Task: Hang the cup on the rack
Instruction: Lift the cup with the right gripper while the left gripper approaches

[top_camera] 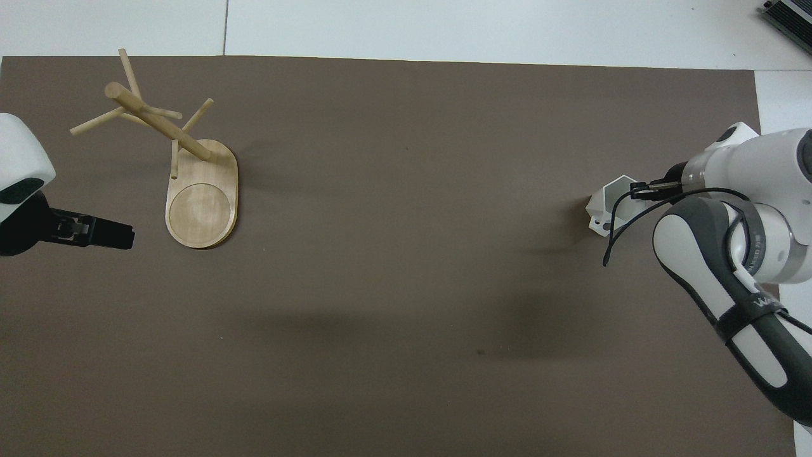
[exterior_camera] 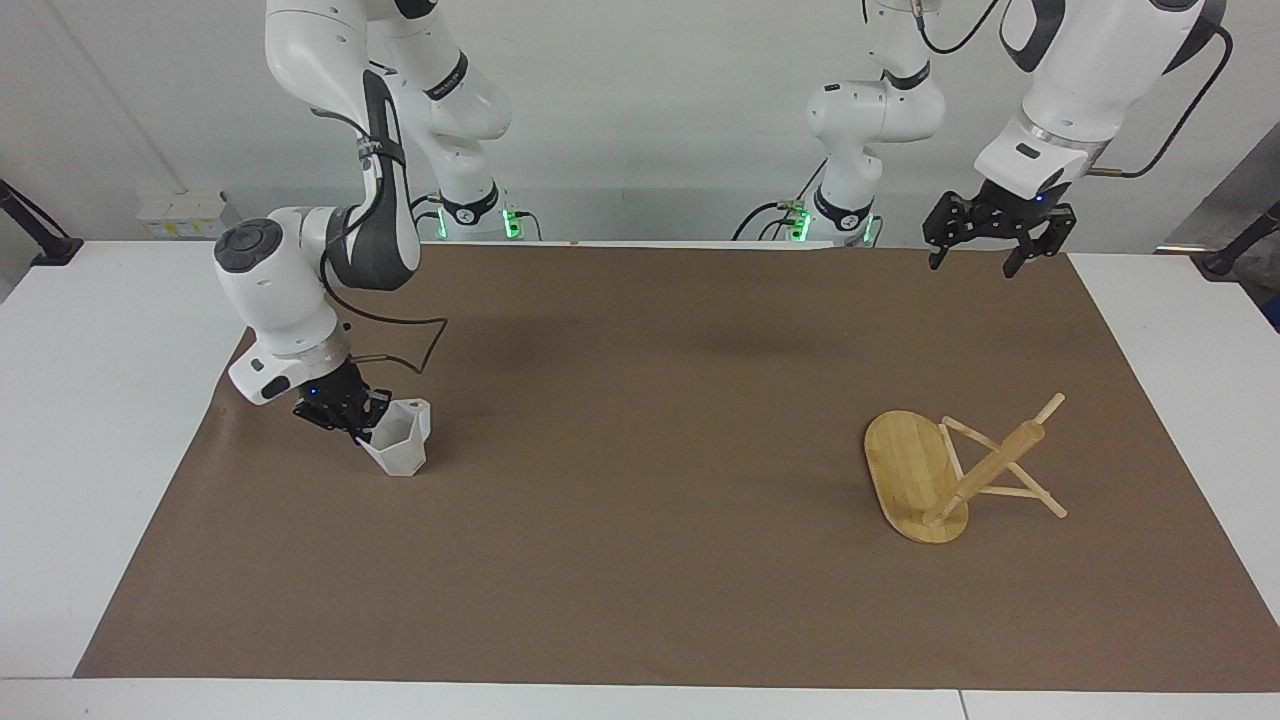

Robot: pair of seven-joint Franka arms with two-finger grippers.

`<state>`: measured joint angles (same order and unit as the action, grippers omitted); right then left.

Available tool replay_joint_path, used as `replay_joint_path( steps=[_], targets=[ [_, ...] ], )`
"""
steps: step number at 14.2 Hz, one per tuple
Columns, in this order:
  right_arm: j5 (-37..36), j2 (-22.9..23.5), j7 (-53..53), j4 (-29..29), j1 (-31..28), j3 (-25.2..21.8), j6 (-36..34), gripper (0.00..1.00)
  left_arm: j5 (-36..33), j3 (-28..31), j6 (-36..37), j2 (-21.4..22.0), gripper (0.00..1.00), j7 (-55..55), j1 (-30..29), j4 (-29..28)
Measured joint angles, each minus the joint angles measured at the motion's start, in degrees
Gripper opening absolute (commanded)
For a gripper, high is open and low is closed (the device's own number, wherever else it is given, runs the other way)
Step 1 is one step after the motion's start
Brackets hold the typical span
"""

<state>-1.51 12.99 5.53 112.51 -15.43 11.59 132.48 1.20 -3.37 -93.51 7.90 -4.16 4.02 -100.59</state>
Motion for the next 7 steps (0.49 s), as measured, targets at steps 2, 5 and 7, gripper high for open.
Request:
replay_joint_path(
  steps=[2,5,7],
  targets=[
    [0.03,0.01,-0.10,-0.32,-0.01,-0.06,-0.63,0.00,0.00,0.02,-0.24,0.11,1.00,0.00,0.00,-0.04],
    [3.99,-0.17,-0.27,-6.90,0.06,0.04,-11.13,0.00,0.00,0.01,-1.71,0.21,1.00,-0.49,0.01,-0.15],
    [10.20,-0.78,-0.27,-15.33,0.10,0.17,-22.10,0.00,0.00,0.01,-3.70,0.21,1.00,-2.81,0.03,-0.26]
  ],
)
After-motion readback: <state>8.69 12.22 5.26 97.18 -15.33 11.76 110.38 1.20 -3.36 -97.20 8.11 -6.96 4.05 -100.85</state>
